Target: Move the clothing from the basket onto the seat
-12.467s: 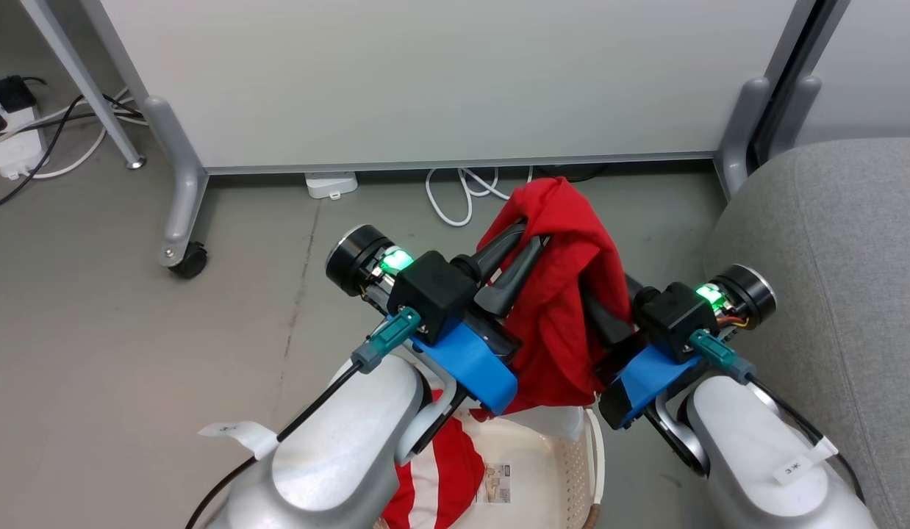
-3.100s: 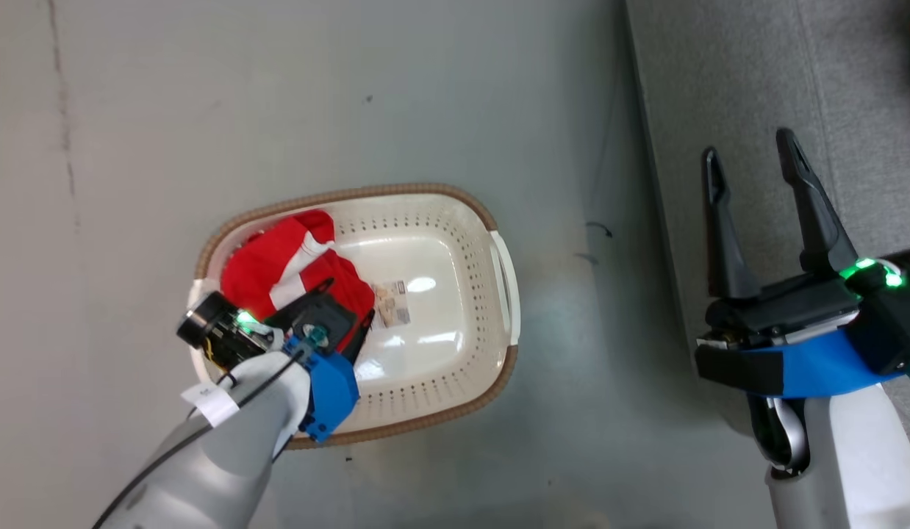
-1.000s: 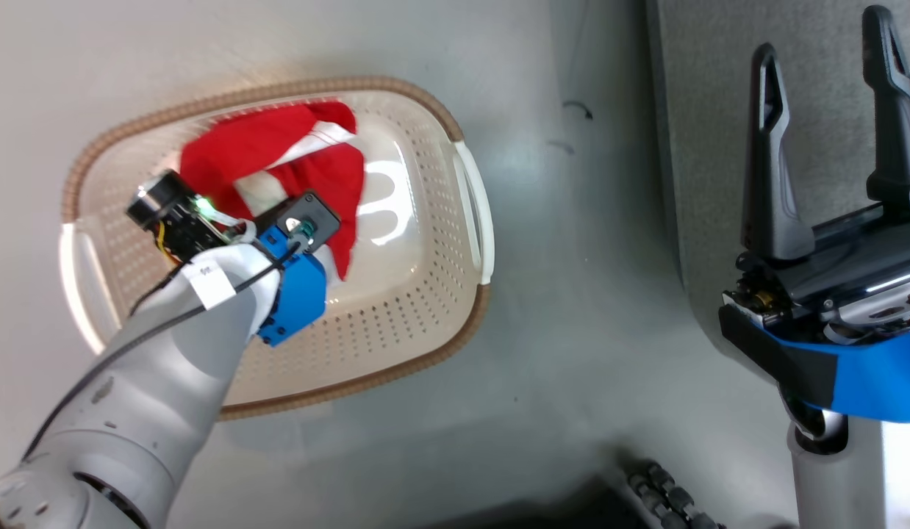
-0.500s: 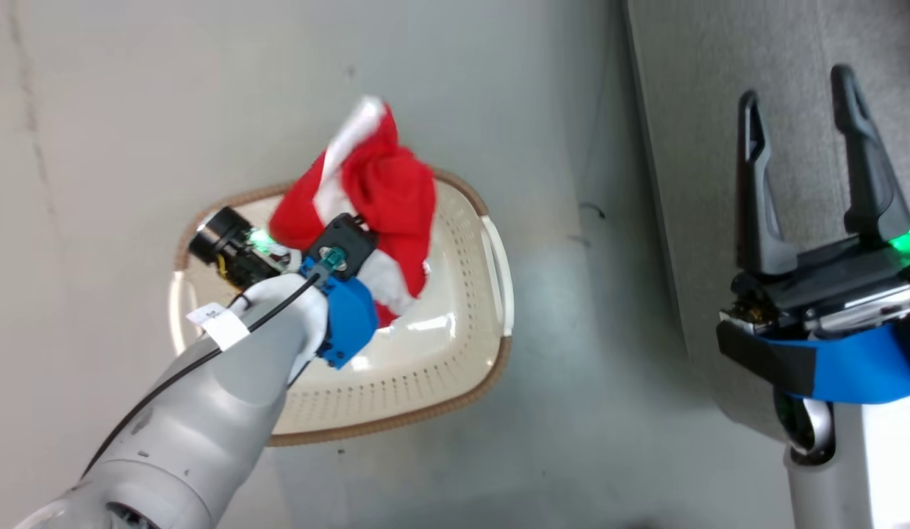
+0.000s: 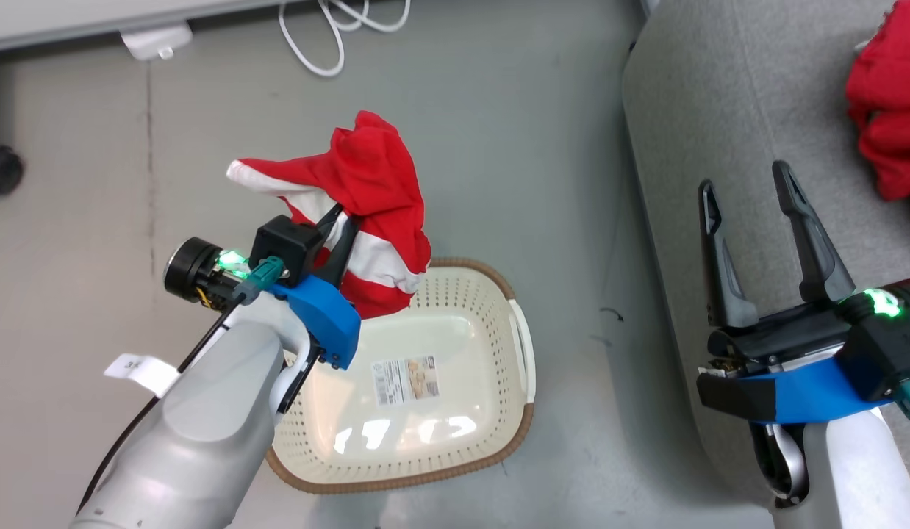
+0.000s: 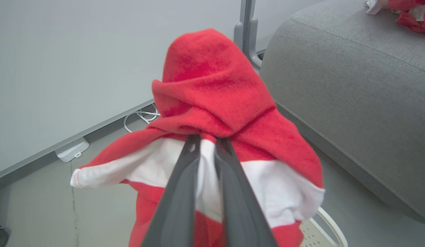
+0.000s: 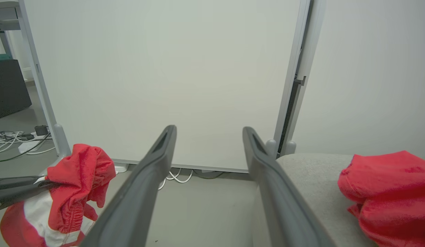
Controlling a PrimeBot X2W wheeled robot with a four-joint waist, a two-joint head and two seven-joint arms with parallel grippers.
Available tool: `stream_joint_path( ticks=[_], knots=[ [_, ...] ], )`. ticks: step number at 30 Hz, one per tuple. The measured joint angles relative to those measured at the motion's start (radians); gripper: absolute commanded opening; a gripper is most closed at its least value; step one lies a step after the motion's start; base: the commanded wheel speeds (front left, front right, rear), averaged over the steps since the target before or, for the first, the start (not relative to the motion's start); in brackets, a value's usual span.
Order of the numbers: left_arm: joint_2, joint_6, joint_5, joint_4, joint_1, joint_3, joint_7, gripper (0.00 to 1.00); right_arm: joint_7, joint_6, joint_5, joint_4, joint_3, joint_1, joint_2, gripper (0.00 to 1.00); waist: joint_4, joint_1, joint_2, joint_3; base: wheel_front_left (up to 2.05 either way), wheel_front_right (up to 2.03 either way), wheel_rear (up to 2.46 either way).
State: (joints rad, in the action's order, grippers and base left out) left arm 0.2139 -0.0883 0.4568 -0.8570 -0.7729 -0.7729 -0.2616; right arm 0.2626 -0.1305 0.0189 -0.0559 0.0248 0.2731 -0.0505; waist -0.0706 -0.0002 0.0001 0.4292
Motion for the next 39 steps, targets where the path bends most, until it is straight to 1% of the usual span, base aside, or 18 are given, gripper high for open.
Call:
stream_joint_path(
  ticks=[2,3,4,5,6,9,19,27,35,39],
  knots=[
    [0.007,0.000,-0.002,0.034,0.024,0.037,0.000,0.00,0.000,0.000,0.002,0.009,-0.002,-0.014,0.000,1.00,0.004,0.0000,0.0000,-0.033,0.00,0.00,0.00],
    [0.010,0.000,-0.009,0.066,0.047,0.072,0.000,0.00,0.000,0.000,0.003,0.020,-0.003,-0.025,0.000,1.00,0.008,0.0000,0.0000,-0.065,0.00,0.00,0.00],
    [0.010,0.000,-0.009,0.066,0.047,0.072,0.000,0.00,0.000,0.000,0.003,0.020,-0.003,-0.025,0.000,1.00,0.008,0.0000,0.0000,-0.065,0.00,0.00,0.00],
    [0.014,0.001,-0.023,0.098,0.066,0.099,0.000,0.00,0.000,0.000,0.011,0.029,-0.002,-0.041,0.000,1.00,0.010,0.0000,0.0000,-0.095,0.00,0.00,0.00],
    [0.014,0.001,-0.023,0.098,0.066,0.099,0.000,0.00,0.000,0.000,0.011,0.029,-0.002,-0.041,0.000,1.00,0.010,0.0000,0.0000,-0.095,0.00,0.00,0.00],
    [0.010,0.003,-0.038,0.138,0.102,0.135,0.000,0.00,0.000,0.000,0.015,0.045,0.006,-0.061,0.000,1.00,0.013,0.0000,0.0000,-0.140,0.00,0.00,0.00],
    [-0.012,-0.020,-0.052,0.227,0.204,0.198,0.000,0.00,0.000,0.000,0.034,0.087,0.031,-0.133,0.000,1.00,0.018,0.0000,0.0000,-0.280,0.00,0.00,0.00],
    [-0.027,-0.028,-0.030,0.278,0.229,0.200,0.002,0.00,0.000,0.000,0.039,0.099,0.034,-0.182,0.000,1.00,0.037,0.0000,0.0000,-0.353,0.00,0.00,0.00],
    [-0.034,-0.033,0.003,0.363,0.248,0.177,0.065,0.00,0.000,0.000,0.050,0.102,0.039,-0.211,0.000,1.00,0.061,0.0001,0.0000,-0.392,0.00,0.00,0.00],
    [-0.038,-0.023,0.011,0.433,0.264,0.169,0.096,0.00,0.000,0.000,0.062,0.103,0.049,-0.220,0.000,1.00,0.070,0.0001,0.0000,-0.399,0.00,0.00,0.00]
  ],
)
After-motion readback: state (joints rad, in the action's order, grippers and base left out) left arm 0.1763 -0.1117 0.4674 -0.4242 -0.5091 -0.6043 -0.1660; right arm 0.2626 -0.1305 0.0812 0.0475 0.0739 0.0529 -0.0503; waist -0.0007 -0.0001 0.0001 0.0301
